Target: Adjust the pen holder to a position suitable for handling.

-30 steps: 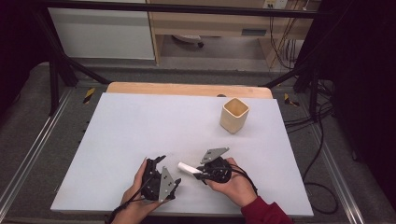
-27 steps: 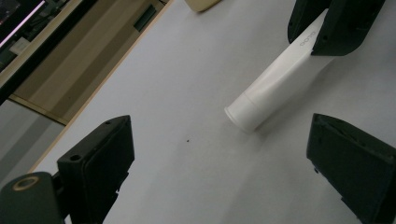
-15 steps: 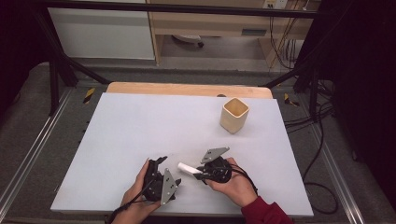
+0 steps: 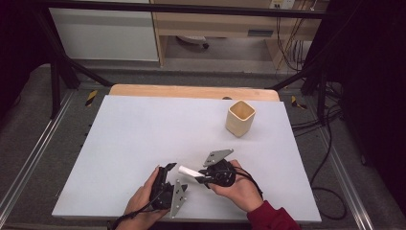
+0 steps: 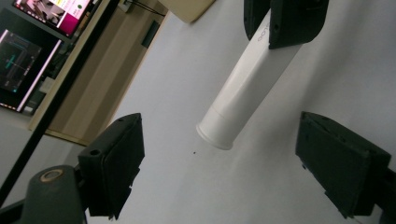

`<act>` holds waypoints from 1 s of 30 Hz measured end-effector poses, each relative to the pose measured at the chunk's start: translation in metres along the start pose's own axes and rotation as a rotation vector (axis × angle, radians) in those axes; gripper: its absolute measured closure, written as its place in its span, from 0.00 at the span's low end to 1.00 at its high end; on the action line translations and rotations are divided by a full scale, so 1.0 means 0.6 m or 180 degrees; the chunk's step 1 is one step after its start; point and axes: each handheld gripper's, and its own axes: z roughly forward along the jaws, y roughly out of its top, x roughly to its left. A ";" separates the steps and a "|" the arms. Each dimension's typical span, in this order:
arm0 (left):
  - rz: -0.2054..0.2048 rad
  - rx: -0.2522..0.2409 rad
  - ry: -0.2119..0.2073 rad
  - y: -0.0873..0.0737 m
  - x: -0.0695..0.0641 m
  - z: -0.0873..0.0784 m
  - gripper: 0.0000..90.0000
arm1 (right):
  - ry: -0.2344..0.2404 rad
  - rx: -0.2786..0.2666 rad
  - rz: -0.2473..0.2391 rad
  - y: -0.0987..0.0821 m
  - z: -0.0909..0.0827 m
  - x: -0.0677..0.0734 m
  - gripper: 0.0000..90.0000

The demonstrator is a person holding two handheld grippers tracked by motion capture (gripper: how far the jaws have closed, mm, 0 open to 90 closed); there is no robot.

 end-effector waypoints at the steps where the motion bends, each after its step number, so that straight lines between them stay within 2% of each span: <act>1: 0.0020 0.0007 0.0014 0.000 0.000 0.000 0.18 | -0.0004 0.0008 -0.0013 0.002 -0.001 0.000 0.79; 5: 0.0018 0.0008 0.0074 -0.001 0.004 -0.001 0.19 | -0.0027 0.0015 -0.0055 0.012 -0.005 0.000 0.79; 12: 0.0053 0.0069 0.0191 -0.008 0.015 -0.003 0.20 | -0.0098 0.0091 -0.0012 0.039 0.001 -0.011 0.79; 16: 0.0098 0.0079 0.0205 -0.010 0.016 -0.003 0.21 | -0.0116 0.0129 -0.0091 0.044 0.006 -0.006 0.79; 20: 0.0184 0.0088 0.0231 -0.008 0.014 -0.002 0.24 | -0.0082 0.0125 -0.0122 0.044 0.005 -0.002 0.79; 23: 0.0265 0.0108 0.0258 -0.008 0.012 -0.002 0.25 | -0.0074 0.0114 -0.0091 0.045 0.003 0.000 0.79; 30: 0.0376 0.0112 0.0259 -0.005 0.007 -0.003 0.28 | -0.0038 0.0095 -0.0113 0.048 0.001 0.005 0.79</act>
